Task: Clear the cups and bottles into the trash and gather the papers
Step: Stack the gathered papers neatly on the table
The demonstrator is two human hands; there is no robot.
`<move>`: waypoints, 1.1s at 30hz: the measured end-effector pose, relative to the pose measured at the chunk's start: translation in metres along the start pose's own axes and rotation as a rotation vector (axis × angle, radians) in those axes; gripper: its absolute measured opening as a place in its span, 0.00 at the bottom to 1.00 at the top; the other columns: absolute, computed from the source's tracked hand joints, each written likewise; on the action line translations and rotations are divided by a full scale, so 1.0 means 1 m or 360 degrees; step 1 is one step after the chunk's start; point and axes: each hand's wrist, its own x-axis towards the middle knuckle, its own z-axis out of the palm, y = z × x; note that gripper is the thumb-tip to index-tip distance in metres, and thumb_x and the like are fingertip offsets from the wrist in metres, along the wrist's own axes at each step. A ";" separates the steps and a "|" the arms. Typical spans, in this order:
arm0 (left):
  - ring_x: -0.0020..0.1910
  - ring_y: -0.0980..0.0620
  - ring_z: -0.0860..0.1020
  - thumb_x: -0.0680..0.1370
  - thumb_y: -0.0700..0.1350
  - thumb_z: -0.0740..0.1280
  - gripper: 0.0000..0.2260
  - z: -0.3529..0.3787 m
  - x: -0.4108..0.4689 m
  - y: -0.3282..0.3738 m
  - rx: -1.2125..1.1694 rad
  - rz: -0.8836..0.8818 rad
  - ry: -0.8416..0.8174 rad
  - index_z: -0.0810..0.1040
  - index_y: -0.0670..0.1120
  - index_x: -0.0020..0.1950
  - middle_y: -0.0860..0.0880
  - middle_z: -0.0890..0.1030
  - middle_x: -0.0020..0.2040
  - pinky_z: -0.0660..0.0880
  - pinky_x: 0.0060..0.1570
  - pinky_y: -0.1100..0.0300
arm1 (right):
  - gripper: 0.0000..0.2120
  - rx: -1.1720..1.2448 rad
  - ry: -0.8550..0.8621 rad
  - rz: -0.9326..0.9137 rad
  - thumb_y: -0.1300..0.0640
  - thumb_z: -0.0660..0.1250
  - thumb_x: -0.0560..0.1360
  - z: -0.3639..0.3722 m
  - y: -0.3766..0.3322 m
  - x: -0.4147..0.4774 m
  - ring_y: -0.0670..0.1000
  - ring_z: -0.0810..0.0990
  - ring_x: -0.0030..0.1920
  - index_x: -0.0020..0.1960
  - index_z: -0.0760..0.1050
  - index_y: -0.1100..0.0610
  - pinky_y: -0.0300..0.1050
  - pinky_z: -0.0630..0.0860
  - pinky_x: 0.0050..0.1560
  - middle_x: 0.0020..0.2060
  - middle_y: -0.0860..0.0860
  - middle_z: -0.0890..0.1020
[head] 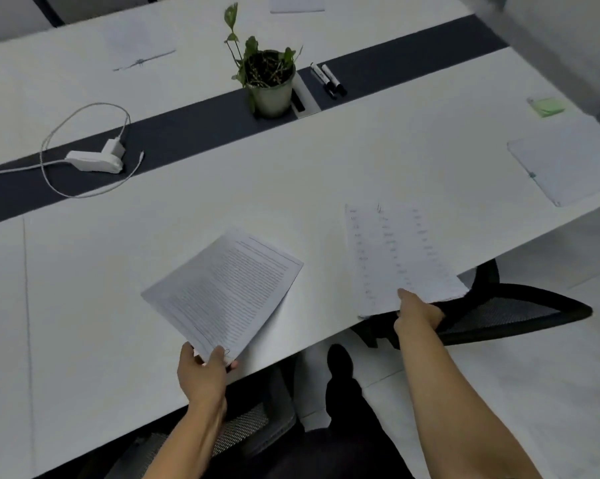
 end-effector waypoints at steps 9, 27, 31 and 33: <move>0.45 0.38 0.82 0.78 0.35 0.66 0.08 0.006 -0.023 0.050 -0.0071 0.0539 -0.0328 0.76 0.45 0.55 0.45 0.79 0.49 0.78 0.33 0.61 | 0.12 0.0593 -0.0562 -0.0501 0.67 0.71 0.75 -0.074 -0.031 -0.090 0.49 0.82 0.48 0.57 0.77 0.57 0.41 0.83 0.38 0.51 0.52 0.82; 0.49 0.50 0.80 0.79 0.35 0.67 0.14 0.167 -0.244 0.058 -0.0321 0.0840 -0.0970 0.74 0.49 0.61 0.45 0.80 0.57 0.81 0.38 0.60 | 0.20 0.1395 -0.0423 -0.0729 0.63 0.67 0.78 -0.342 -0.053 -0.010 0.45 0.83 0.57 0.67 0.75 0.48 0.39 0.82 0.48 0.59 0.42 0.83; 0.54 0.49 0.81 0.79 0.35 0.67 0.16 0.233 -0.311 0.039 -0.0322 0.0784 -0.1004 0.74 0.48 0.64 0.46 0.81 0.58 0.83 0.46 0.57 | 0.20 0.1382 -0.0455 -0.0690 0.63 0.66 0.79 -0.397 -0.086 0.060 0.47 0.82 0.59 0.68 0.75 0.48 0.45 0.81 0.53 0.60 0.43 0.83; 0.47 0.54 0.81 0.79 0.35 0.67 0.15 0.264 -0.341 0.038 -0.0318 0.0802 -0.1027 0.73 0.46 0.64 0.44 0.80 0.54 0.82 0.41 0.62 | 0.20 0.1367 -0.0477 -0.0679 0.63 0.66 0.79 -0.419 -0.110 0.090 0.48 0.82 0.60 0.68 0.75 0.48 0.46 0.81 0.54 0.61 0.44 0.82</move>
